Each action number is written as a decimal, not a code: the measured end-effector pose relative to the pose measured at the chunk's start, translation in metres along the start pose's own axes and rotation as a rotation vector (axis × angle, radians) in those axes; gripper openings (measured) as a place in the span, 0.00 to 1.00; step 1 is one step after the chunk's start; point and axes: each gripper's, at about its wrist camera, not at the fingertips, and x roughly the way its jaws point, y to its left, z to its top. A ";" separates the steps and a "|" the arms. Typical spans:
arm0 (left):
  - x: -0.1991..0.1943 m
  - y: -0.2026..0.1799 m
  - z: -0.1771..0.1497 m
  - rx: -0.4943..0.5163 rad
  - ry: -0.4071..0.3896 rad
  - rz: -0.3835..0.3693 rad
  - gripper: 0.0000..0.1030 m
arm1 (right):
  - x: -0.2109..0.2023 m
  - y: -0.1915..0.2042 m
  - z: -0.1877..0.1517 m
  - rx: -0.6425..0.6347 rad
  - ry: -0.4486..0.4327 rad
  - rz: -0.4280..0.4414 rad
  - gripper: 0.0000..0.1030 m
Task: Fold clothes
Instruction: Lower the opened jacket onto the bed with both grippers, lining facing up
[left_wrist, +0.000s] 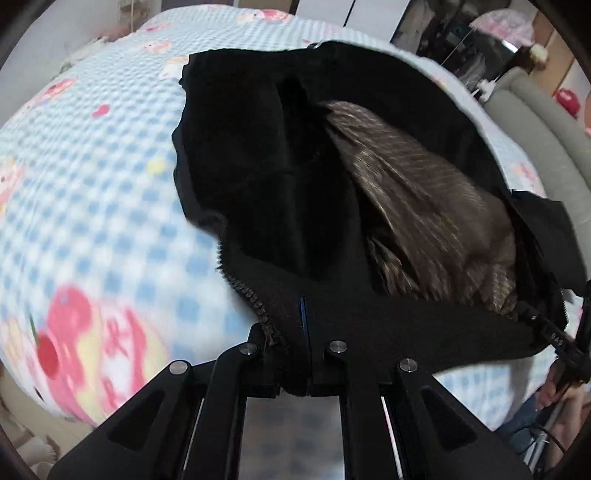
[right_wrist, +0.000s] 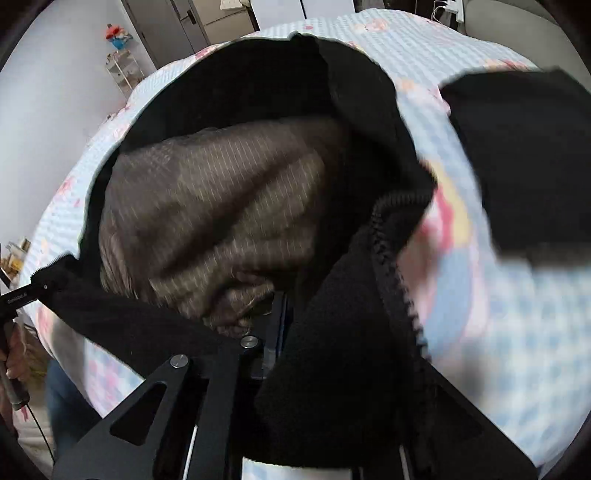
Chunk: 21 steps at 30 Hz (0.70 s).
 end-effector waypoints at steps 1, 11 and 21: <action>-0.010 0.000 -0.004 -0.015 -0.023 -0.032 0.08 | -0.008 0.000 -0.006 -0.002 -0.024 -0.001 0.08; -0.112 -0.018 -0.053 0.003 -0.166 -0.130 0.08 | -0.118 0.010 -0.031 -0.029 -0.211 0.030 0.07; -0.042 -0.010 -0.101 -0.118 0.057 -0.066 0.11 | -0.060 -0.005 -0.090 0.057 0.013 0.024 0.08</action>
